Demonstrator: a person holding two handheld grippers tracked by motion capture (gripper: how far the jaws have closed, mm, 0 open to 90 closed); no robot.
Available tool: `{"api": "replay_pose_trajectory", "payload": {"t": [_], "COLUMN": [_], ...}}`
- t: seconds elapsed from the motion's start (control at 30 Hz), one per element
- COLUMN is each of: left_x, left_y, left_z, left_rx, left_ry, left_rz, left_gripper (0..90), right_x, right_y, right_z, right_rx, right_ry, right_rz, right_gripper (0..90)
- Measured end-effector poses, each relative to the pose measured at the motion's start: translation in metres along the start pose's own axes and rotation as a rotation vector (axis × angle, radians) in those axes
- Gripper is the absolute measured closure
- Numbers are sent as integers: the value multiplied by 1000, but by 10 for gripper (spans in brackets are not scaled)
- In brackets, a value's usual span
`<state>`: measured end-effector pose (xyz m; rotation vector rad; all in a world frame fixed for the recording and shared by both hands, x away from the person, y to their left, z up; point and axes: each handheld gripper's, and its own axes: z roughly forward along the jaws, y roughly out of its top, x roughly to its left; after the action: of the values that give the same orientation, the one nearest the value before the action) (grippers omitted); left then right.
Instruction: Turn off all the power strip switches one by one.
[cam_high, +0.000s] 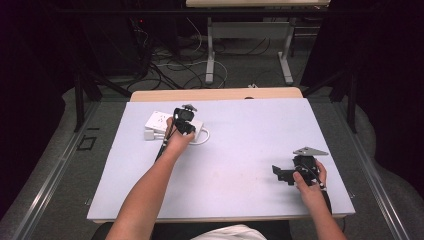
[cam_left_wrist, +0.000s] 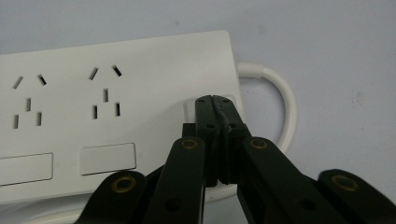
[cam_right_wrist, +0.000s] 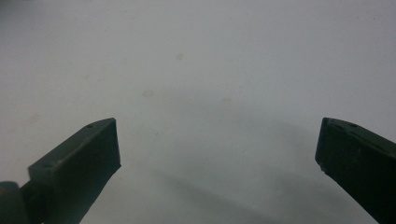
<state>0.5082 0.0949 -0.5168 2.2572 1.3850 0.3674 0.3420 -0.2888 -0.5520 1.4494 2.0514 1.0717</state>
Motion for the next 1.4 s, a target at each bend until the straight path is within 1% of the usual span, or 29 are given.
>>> {"api": "replay_pose_trajectory", "payload": {"t": [0.13, 0.27, 0.33, 0.7, 0.87, 0.9, 1.0, 1.17, 1.4], "left_x": [-1, 1, 1, 1, 3, 3, 5, 11, 24], "left_y": [-1, -1, -1, -1, 0, 0, 0, 0, -1], "left_z": [0, -1, -2, -2, -3, -3, -4, -8, -13], "left_rx": [-9, -10, -28, -22, -10, -11, -11, -28, -33], "left_ry": [7, -7, -4, -8, -14, -10, -8, -6, 22], "left_rz": [10, -10, -10, -11, -11, -16, -20, -32, -59], "left_gripper": [900, 900, 900, 900, 899, 899, 899, 899, 898], "right_x": [0, 0, 0, -1, -1, -1, 0, 0, 0], "right_y": [0, 0, 0, 0, 0, 0, 0, 0, 0], "right_z": [0, 0, 0, 0, 0, 0, 0, 0, 0], "right_rx": [0, 2, 0, 1, 1, 2, 7, 5, 7], "right_ry": [1, -1, -1, -1, -1, -1, -2, -1, -1], "right_rz": [2, 6, 3, 2, 2, 2, 7, 5, 7], "right_gripper": [0, 0, 0, 0, 0, 0, 0, 0, 0]}}
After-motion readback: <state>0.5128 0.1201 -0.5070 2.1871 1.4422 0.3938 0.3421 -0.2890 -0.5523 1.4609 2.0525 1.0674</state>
